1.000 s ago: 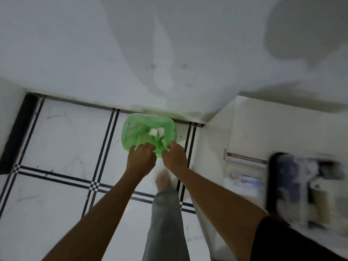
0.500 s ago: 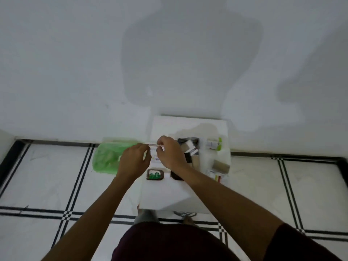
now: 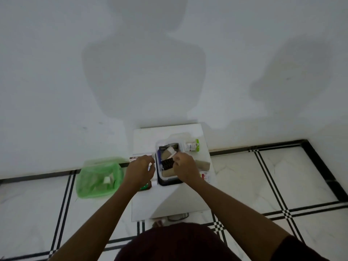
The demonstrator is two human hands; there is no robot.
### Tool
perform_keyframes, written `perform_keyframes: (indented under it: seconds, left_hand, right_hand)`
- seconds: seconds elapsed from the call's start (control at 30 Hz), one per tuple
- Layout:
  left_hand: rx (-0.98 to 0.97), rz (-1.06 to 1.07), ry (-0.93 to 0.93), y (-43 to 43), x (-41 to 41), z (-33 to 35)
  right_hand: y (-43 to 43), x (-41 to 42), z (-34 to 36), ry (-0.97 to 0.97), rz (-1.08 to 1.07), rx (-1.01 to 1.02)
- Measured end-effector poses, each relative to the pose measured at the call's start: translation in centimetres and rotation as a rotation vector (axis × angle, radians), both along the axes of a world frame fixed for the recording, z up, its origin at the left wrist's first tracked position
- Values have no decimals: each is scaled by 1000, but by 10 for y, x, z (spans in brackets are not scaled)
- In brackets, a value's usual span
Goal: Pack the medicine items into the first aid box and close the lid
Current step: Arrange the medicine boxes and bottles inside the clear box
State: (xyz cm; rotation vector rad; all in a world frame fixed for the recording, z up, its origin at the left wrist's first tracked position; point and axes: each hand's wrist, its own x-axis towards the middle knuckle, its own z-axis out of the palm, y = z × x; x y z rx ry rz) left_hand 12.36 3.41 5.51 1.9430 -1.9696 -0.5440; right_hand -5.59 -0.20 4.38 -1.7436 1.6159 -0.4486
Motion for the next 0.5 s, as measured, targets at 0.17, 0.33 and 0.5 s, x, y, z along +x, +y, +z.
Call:
perform_keyframes:
  seconds: [0.17,0.33,0.5]
  left_hand:
    - [5,-40,0,-28,16,-6]
    - [52,-14,9,-60,20,-11]
    - [283,-11,-172,-95,38,-42]
  right_hand:
    - [-30,-10,0,21,-56,-91]
    - [-69,-32,-5,155,-56,-114]
    - [-109,-48,-37,317,94,-62]
